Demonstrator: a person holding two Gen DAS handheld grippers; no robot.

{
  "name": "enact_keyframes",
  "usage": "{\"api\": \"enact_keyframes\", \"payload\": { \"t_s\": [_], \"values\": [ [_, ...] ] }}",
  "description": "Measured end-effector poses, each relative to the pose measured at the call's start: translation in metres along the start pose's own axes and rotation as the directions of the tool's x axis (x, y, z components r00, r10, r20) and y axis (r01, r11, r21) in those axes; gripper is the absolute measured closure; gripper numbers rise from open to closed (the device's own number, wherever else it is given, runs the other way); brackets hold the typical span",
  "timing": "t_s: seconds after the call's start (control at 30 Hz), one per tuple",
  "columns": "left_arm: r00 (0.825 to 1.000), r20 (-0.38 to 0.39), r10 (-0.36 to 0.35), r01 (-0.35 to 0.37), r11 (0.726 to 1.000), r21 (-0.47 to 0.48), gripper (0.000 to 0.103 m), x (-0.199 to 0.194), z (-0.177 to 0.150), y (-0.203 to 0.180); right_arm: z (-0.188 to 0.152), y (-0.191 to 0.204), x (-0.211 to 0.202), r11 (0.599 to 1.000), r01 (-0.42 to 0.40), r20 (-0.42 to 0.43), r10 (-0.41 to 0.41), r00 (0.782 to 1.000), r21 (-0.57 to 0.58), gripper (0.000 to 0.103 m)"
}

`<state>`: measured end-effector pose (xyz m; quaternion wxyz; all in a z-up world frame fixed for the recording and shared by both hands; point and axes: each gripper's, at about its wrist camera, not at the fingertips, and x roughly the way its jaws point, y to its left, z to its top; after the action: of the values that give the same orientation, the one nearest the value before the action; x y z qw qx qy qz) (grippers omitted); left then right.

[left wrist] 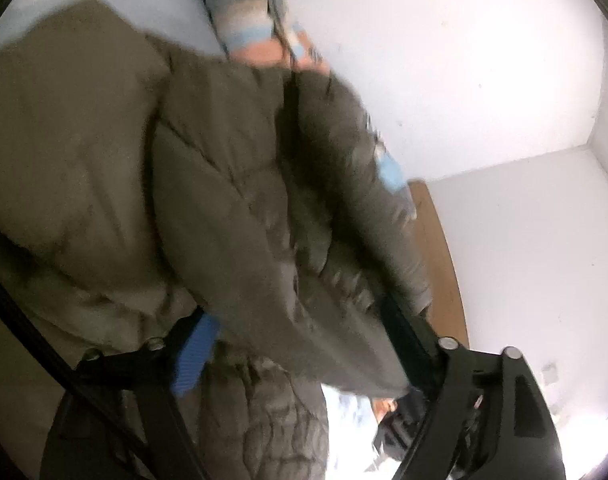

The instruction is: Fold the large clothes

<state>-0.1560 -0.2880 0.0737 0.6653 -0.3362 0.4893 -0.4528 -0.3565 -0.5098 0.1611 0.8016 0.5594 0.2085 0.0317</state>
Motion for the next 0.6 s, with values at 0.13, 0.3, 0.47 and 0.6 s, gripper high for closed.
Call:
{"api": "enact_keyframes", "payload": {
  "t_s": [0.13,0.3,0.47,0.6],
  "values": [
    [0.987,0.085,0.137,-0.149,0.976,0.161,0.072,-0.011,0.002,-0.022,-0.002,0.004,0.007,0.988,0.129,-0.005,-0.13,0.992,-0.088,0.095],
    [0.898,0.119,0.424,-0.438,0.826,0.355,0.078,0.01,-0.02,-0.037,-0.011,0.014,0.028,0.849,0.431,0.06,-0.435,0.898,-0.304,0.095],
    [0.825,0.07,0.56,-0.537,0.74,0.405,0.078,0.028,-0.031,-0.012,-0.022,-0.014,0.06,0.741,0.559,0.016,-0.597,0.802,-0.371,0.095],
    [0.815,0.042,0.578,-0.542,0.735,0.407,0.078,0.031,-0.032,-0.006,-0.02,-0.047,0.073,0.741,0.586,-0.039,-0.63,0.775,-0.329,0.093]
  ]
}}
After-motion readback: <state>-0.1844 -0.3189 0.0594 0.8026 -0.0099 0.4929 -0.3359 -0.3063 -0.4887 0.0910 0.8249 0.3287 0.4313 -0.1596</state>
